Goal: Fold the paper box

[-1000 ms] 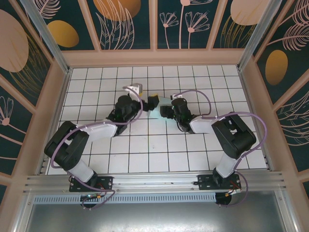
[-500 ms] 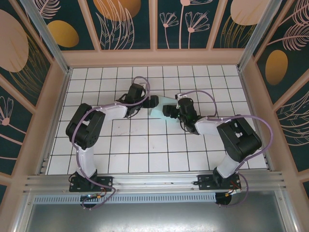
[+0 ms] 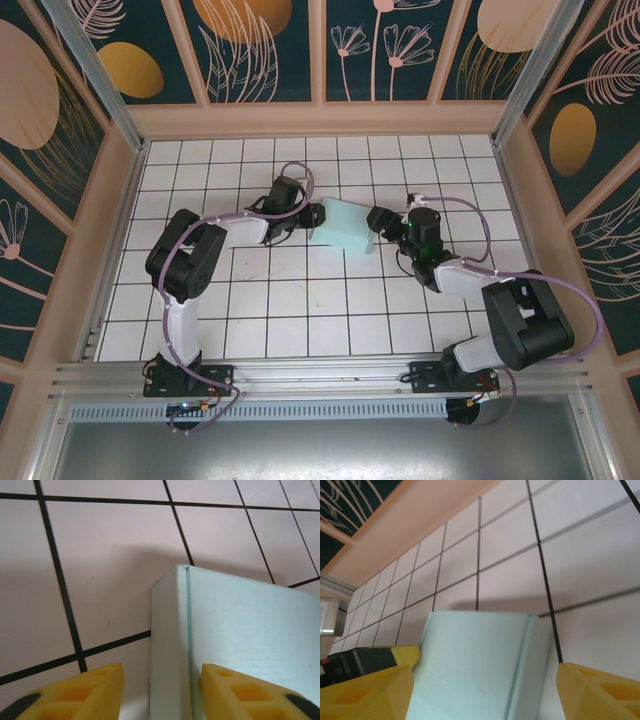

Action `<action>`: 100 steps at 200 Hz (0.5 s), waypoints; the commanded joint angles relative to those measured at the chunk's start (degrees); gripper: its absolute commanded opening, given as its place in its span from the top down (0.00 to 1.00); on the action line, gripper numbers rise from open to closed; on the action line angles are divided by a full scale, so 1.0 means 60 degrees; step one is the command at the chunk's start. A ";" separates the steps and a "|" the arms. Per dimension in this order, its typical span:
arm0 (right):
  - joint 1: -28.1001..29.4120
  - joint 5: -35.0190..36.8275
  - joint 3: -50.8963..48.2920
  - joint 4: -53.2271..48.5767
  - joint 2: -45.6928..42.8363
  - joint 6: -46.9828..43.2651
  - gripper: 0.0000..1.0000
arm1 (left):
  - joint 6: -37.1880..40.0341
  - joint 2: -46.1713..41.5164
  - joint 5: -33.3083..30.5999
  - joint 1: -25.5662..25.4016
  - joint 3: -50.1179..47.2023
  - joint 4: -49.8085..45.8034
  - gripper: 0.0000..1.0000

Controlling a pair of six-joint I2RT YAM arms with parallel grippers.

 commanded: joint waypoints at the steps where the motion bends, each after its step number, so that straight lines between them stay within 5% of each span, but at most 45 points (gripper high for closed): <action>1: -0.0059 -0.0757 -0.0265 0.0350 0.0132 0.1198 0.25 | -0.0010 0.0499 0.0291 0.0028 -0.0088 -0.0314 0.63; 100: -0.0053 -0.1864 -0.0013 0.0804 0.1404 0.1959 0.25 | -0.0308 0.0507 0.0834 0.0279 -0.0610 0.0282 1.00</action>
